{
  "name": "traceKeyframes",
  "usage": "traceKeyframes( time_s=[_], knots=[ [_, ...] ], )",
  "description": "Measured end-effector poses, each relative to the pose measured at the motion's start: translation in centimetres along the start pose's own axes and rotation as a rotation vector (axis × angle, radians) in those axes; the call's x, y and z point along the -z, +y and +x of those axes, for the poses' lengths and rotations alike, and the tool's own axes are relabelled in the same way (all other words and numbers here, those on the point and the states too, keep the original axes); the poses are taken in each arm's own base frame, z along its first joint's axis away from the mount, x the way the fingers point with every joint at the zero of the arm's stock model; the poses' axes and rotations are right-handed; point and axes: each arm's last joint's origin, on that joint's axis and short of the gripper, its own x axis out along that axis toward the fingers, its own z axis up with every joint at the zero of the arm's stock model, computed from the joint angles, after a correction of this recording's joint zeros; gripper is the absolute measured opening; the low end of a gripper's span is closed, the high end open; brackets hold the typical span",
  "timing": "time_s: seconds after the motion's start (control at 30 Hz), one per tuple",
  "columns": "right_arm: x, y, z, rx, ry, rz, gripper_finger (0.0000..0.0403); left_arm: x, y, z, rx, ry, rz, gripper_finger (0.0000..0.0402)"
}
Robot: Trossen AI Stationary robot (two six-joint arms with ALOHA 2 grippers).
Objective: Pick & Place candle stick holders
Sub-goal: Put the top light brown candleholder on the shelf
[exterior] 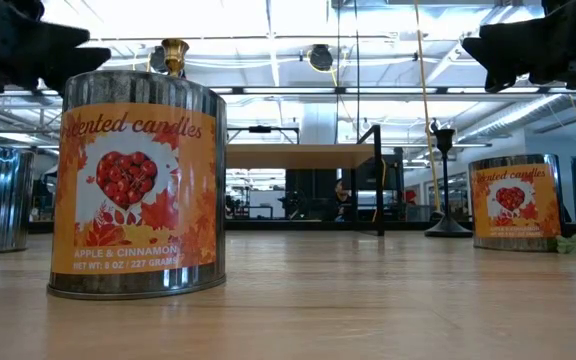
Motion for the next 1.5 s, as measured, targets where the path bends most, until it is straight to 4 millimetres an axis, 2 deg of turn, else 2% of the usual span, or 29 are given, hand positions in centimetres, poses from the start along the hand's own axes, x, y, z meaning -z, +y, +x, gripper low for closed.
traceKeyframes(
  time_s=[0.3, 0.57, 1.07, 1.3, 1.5],
  knots=[
    [-0.3, 0.0, 0.0, 0.006, -0.029, 0.001, 0.0153, -0.4, 0.9, -0.1, -0.296, -0.055, -0.095, 0.0173],
    [-0.3, -0.1, 0.0, 0.010, -0.030, -0.050, 0.0153, 0.6, 0.7, 0.6, -0.264, 0.046, -0.117, 0.0173],
    [-0.4, -0.1, 0.0, 0.011, -0.036, -0.078, 0.0153, 2.3, 1.4, 3.4, -0.363, 0.140, -0.143, 0.0173],
    [-0.4, -0.1, 0.0, 0.011, -0.037, -0.078, 0.0153, 3.3, 1.6, 4.6, -0.312, 0.207, -0.138, 0.0173],
    [-0.4, -0.1, 0.0, 0.011, -0.036, -0.078, 0.0153, 3.9, 1.9, 6.0, -0.335, 0.293, -0.104, 0.0172]
  ],
)
